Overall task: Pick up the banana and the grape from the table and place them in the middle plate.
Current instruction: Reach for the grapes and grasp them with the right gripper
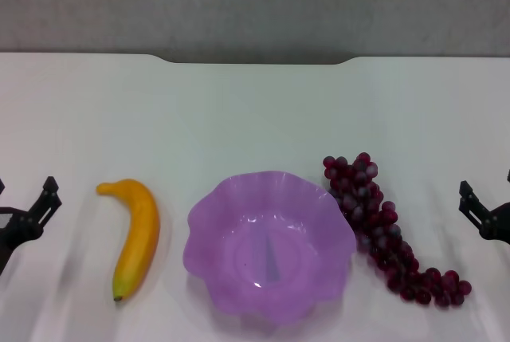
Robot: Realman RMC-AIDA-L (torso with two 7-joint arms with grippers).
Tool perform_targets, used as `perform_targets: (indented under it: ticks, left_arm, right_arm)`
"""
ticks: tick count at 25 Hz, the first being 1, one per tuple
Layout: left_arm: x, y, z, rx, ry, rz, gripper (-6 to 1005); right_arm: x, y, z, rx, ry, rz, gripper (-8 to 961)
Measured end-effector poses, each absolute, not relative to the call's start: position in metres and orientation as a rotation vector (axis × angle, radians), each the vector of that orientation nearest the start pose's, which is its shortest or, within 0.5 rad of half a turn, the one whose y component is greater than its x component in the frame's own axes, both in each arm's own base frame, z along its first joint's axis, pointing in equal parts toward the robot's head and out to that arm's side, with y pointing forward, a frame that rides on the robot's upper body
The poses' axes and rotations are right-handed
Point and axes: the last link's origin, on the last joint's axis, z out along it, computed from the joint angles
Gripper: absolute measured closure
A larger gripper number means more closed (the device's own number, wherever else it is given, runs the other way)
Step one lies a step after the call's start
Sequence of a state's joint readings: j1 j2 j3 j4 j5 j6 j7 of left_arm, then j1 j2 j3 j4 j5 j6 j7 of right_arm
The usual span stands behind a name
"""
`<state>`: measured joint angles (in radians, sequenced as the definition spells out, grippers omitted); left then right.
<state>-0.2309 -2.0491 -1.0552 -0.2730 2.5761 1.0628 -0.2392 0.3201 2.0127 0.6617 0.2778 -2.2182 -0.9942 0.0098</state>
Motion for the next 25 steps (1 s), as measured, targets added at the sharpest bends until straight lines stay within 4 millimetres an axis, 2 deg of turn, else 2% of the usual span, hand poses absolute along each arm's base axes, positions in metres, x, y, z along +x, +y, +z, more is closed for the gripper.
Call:
perform_targets:
  ticks: [16,20,25]
  left_arm:
    - [-0.38,0.279,-0.011,-1.546,-0.765,-0.613,108]
    - [-0.384,0.277,-0.013,-1.546,-0.781,-0.591,107]
    - [-0.388,0.274,-0.011,-1.541,-0.789,-0.575,107]
  right_arm:
    - [0.36,0.302,-0.039,-1.778,0.594,0.433,157]
    - [0.352,0.311,-0.049,-1.814,0.633,0.405,162]
    - [0.333,0.319,-0.055,-1.856,0.62,0.359,168]
